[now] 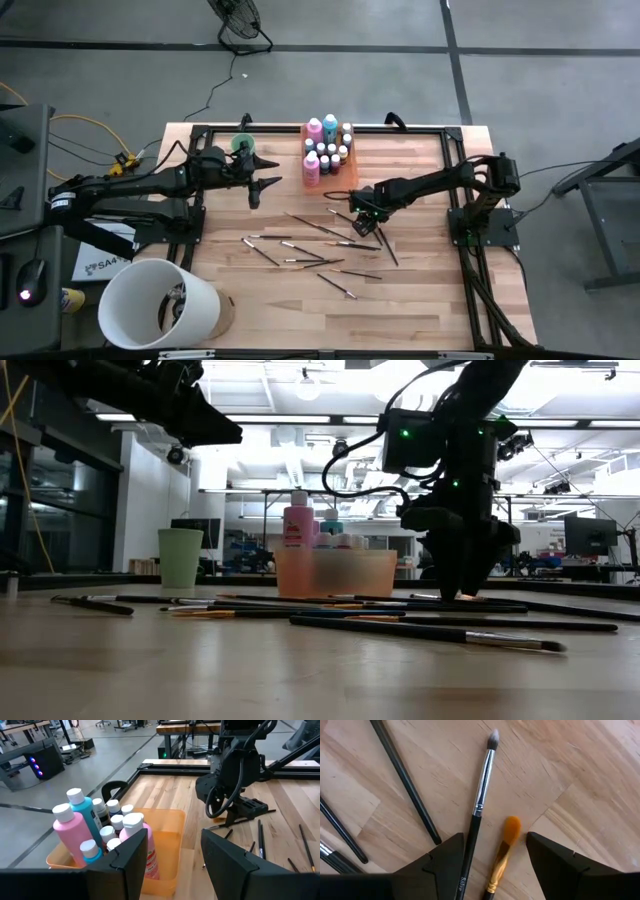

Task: Pick & Place Paint Supplies
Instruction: Put the orange paintbrush into the cup

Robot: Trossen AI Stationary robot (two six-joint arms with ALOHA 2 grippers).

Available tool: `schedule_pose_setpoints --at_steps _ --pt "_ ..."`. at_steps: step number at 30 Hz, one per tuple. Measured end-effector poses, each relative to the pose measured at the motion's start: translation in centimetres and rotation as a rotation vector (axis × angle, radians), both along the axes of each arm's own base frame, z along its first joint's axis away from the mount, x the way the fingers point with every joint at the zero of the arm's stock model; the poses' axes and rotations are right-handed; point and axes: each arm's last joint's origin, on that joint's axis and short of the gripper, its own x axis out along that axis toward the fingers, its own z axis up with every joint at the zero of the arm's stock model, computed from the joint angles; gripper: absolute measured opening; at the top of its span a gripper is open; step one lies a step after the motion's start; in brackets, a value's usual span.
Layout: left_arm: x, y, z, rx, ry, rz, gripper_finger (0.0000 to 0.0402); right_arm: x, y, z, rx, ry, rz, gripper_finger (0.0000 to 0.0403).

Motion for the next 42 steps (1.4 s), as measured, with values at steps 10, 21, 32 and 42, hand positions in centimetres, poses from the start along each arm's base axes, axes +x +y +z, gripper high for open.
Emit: schedule_pose_setpoints --at_steps 10,21,32,42 --pt "0.0 0.0 0.0 0.000 0.000 0.000 0.0180 -0.1 0.0 0.4 0.019 -0.015 0.003 0.0215" --pt "0.0 0.0 0.0 -0.001 0.000 0.000 0.0180 -0.5 -0.1 0.6 0.024 0.008 -0.004 0.0215" --pt "0.0 0.0 -0.1 -0.003 0.011 0.000 0.0180 -0.4 -0.8 0.7 0.061 -0.013 -0.008 0.0215" --pt "0.0 0.0 -0.1 0.000 0.015 -0.001 0.0180 -1.0 -0.9 2.7 0.004 -0.061 -0.037 0.0215"
